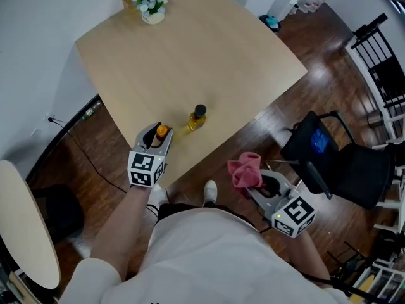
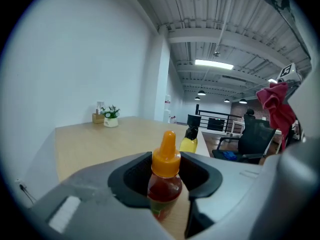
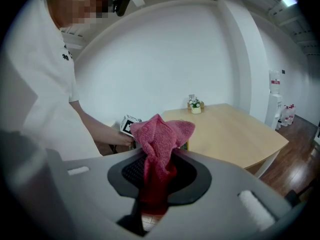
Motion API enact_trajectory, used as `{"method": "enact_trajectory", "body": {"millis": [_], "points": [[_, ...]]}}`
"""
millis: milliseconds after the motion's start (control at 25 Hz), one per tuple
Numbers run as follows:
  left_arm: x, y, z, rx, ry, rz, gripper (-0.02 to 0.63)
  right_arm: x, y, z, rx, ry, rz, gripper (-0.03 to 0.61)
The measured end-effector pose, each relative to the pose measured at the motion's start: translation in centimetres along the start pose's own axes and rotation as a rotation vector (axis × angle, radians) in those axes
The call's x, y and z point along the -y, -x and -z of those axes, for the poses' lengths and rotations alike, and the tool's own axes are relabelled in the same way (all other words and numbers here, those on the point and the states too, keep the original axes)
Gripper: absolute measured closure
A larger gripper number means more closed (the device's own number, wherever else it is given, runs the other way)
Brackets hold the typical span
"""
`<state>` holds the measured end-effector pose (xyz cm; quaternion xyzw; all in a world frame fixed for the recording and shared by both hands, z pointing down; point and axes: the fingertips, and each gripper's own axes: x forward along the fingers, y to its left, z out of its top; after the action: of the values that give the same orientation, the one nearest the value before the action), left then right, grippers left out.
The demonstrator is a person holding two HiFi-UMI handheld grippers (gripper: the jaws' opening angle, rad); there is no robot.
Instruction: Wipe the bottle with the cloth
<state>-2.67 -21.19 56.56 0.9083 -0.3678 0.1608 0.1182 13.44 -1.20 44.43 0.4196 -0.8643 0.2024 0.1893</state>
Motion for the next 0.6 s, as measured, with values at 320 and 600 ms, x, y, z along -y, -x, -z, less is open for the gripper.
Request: {"method": "enact_trajectory", "body": {"millis": [320, 600], "points": [[0.0, -0.3, 1.6, 0.006, 0.007, -0.019, 0.445, 1.4, -0.2, -0.1, -0.01, 0.009, -0.004, 0.489], [0.4, 0.4, 1.1, -0.022, -0.051, -0.036, 0.355, 2.2, -0.2, -0.1, 0.011, 0.042, -0.049, 0.489]]}}
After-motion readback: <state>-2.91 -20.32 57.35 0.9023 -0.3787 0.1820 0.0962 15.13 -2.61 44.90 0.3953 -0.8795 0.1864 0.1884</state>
